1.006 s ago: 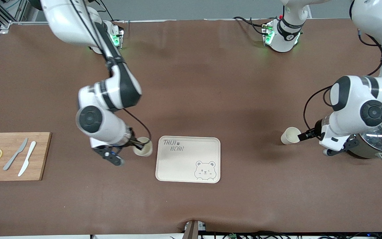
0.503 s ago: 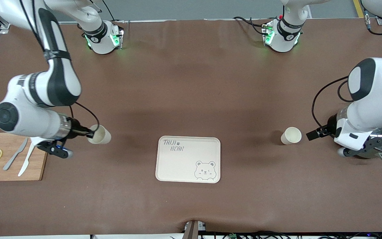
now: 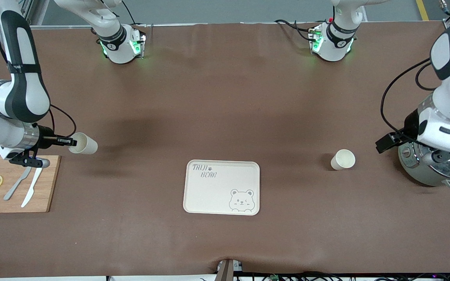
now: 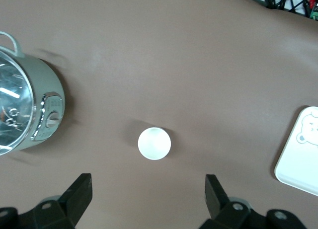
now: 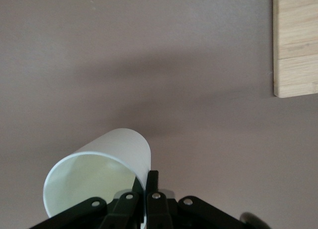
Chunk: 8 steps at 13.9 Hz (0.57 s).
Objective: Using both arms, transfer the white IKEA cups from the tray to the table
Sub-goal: 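Lower both cups onto the table and open both grippers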
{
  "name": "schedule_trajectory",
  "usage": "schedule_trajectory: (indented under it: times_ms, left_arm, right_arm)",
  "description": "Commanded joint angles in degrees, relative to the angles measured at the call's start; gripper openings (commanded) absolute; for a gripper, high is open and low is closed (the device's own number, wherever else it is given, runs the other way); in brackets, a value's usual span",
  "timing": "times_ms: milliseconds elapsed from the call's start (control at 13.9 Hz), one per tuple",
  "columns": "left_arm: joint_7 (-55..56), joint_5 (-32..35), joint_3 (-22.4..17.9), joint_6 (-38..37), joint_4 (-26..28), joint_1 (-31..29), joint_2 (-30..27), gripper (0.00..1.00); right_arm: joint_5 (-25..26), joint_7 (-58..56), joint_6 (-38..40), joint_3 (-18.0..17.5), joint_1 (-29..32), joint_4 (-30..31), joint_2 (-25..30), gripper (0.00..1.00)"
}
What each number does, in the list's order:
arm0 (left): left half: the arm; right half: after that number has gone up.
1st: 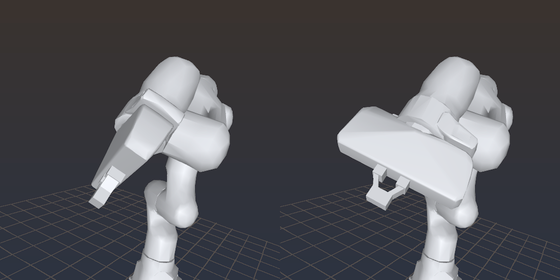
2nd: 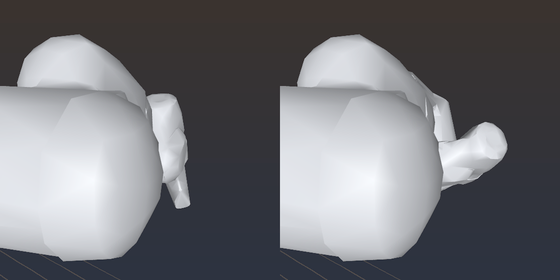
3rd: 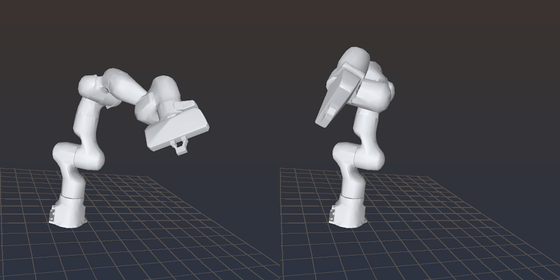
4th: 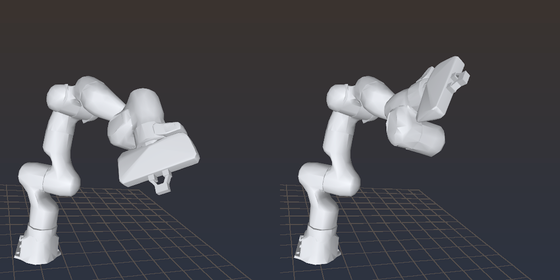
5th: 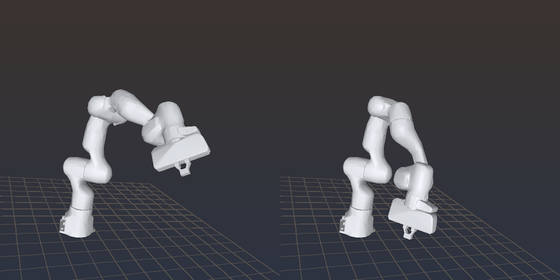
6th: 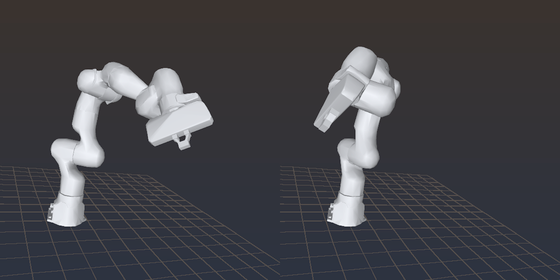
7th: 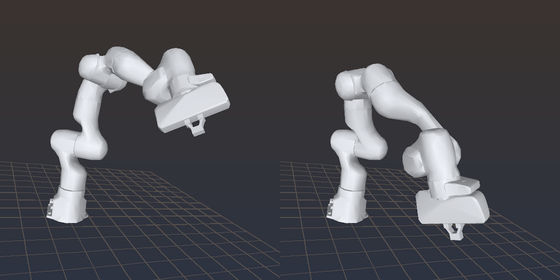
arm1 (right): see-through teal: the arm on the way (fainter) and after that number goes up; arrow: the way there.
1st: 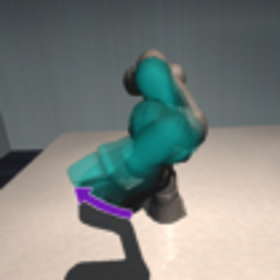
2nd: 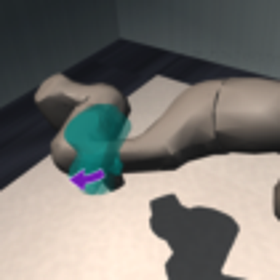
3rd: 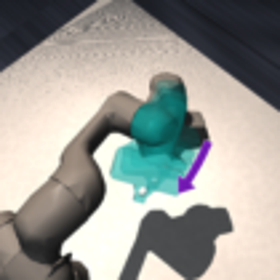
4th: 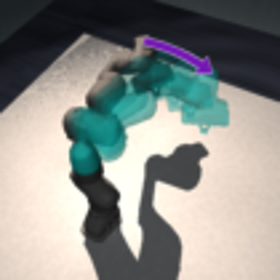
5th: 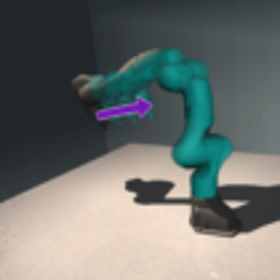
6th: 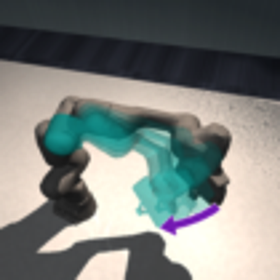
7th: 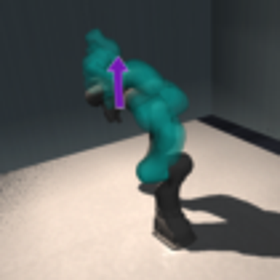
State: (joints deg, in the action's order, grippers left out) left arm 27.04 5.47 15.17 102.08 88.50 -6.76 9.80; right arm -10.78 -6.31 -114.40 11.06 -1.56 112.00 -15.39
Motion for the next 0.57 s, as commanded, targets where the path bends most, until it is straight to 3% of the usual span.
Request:
schedule_trajectory:
  times_ms: [0, 216, 503]
  left_arm:
    - [-0.84, 0.25, 0.56, -1.79, 0.53, -0.53, -3.11, 1.0]
    - [-0.93, 0.07, 0.65, -1.97, 0.62, -0.89, -5.04, 1.0]
    - [-1.81, -2.3, 0.39, -5.39, 0.62, -0.98, -7.07, 1.0]
  right_arm:
    - [0.94, -6.32, -9.22, -1.22, 3.66, 9.62, 2.55, 0.0]
    - [0.94, -8.89, -14.35, -1.31, 5.34, 13.67, 1.94, 0.0]
    - [0.67, -8.89, -15.15, -1.31, 5.43, 14.39, 1.41, 0.0]
